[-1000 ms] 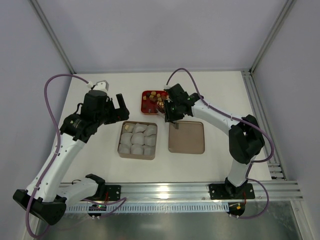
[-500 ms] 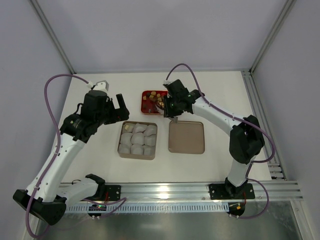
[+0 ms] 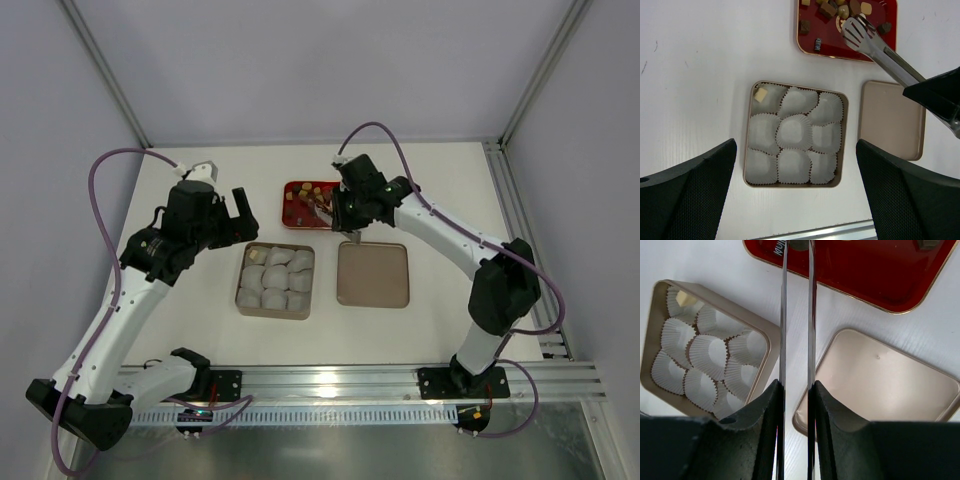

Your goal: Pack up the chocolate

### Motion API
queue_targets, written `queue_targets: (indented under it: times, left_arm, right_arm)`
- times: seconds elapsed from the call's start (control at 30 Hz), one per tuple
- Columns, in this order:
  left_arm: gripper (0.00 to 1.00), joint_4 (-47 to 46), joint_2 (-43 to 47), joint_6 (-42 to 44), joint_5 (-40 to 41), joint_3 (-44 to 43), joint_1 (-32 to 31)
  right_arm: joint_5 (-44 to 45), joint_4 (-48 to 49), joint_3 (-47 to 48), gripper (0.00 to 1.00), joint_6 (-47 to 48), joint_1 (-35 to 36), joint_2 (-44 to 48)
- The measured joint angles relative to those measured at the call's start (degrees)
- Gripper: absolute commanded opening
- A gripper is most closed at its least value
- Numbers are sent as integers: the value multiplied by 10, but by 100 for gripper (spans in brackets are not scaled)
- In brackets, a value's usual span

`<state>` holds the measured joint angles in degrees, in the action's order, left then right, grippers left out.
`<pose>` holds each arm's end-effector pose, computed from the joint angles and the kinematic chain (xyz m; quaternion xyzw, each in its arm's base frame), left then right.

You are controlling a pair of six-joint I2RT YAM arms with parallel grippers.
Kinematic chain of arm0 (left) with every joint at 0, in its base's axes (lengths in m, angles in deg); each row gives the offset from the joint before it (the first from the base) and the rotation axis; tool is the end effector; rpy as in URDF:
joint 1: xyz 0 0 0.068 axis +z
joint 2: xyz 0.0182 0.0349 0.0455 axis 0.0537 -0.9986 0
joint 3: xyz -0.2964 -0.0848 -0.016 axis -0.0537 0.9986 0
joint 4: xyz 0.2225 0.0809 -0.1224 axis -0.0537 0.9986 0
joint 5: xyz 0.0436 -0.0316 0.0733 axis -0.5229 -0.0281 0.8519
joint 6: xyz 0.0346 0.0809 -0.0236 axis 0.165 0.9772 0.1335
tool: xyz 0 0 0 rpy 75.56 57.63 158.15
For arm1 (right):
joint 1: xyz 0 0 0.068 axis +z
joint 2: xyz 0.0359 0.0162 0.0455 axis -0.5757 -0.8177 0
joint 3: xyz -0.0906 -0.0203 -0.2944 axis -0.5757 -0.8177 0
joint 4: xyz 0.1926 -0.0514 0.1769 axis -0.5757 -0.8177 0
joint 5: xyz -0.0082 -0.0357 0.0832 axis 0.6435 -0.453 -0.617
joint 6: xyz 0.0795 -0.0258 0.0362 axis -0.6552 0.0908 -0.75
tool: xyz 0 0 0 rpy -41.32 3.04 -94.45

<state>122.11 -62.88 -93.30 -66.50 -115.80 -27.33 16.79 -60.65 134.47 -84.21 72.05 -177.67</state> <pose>0.2108 -0.0813 0.3863 -0.0864 0.8912 -0.1437 0.4216 0.3381 0.2554 0.2885 -0.1419 0.9347 0.1612 0.2833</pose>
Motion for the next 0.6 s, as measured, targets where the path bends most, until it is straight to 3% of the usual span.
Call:
queue_targets:
  times: [0.2, 0.6]
  left_arm:
    - [100, -1, 0, 0, 0, 0, 0]
    - [100, -3, 0, 0, -4, 1, 0]
  right_arm:
    - [1, -3, -2, 33, -4, 19, 60]
    - [12, -4, -45, 33, -33, 141, 103]
